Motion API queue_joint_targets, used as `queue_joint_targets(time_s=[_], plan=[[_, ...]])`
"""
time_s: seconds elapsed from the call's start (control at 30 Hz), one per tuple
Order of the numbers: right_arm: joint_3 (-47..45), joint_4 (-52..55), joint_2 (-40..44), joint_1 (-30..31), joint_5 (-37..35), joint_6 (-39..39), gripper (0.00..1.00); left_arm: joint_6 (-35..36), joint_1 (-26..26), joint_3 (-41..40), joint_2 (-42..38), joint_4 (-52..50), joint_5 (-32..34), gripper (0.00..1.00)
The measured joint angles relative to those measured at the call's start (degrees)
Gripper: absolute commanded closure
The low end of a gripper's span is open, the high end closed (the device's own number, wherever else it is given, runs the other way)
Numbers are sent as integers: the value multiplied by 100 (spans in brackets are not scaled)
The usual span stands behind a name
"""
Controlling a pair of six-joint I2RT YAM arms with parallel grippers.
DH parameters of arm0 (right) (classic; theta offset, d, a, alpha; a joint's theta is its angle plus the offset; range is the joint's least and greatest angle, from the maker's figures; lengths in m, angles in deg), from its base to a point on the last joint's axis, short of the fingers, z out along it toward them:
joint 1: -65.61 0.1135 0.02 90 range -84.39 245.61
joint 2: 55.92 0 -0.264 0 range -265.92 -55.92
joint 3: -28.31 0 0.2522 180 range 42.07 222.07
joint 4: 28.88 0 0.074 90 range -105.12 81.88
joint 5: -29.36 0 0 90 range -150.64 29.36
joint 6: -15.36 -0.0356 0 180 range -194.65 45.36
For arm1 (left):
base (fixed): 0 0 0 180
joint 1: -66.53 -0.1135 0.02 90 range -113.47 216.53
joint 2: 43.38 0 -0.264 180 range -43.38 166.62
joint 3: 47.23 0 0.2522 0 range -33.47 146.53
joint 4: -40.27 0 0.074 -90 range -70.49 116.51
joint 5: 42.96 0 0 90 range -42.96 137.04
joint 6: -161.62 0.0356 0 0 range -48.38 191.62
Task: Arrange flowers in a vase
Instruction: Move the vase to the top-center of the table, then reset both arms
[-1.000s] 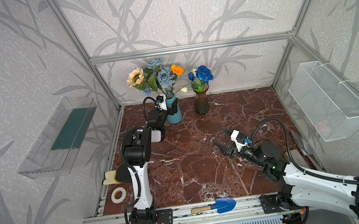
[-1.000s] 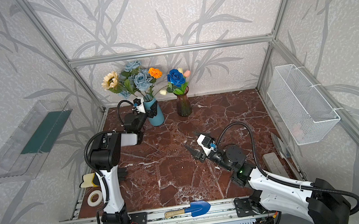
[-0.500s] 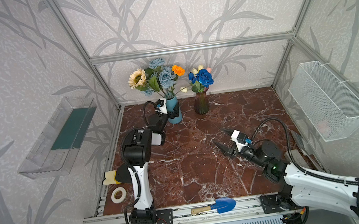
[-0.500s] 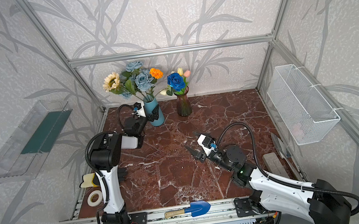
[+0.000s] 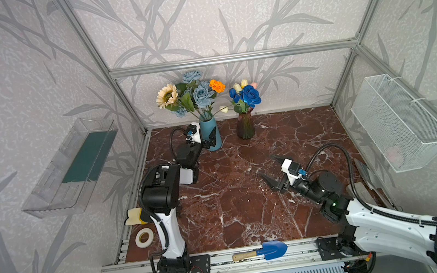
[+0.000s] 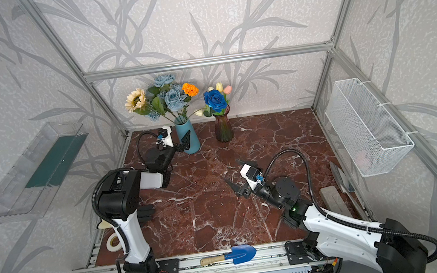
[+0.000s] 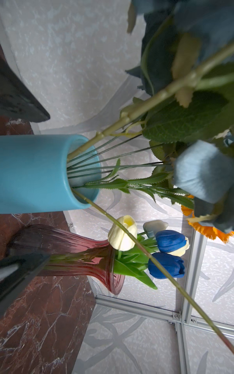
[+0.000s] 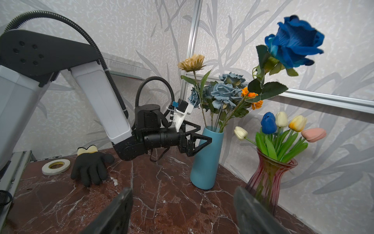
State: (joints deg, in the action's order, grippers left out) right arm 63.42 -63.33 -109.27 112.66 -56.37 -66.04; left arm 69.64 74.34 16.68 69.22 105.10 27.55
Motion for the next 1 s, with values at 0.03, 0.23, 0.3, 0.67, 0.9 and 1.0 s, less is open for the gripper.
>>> queue_joint_targets(time_s=[0.03,0.23,0.3,0.67,0.9,1.0], plan=[[0,-9,-13,2,-33,26,1,2,2,-131,-87,-2,42,1],[0,-216,-236,7,-758,120,1,437,487,-1606,-1272,-20,944,0],[-11,-448,-385,7,-1281,258,1,651,927,-2138,-1851,-11,1471,0],[140,-975,-1797,-417,-4124,1709,1,693,1482,-3751,-5283,-1853,5316,1],[-197,-133,-1690,-1711,-3928,763,0,317,337,-4006,-5351,-2918,5792,0],[-264,133,-1661,-2398,-3480,310,1,184,2,-3991,-4551,-2852,5392,0]])
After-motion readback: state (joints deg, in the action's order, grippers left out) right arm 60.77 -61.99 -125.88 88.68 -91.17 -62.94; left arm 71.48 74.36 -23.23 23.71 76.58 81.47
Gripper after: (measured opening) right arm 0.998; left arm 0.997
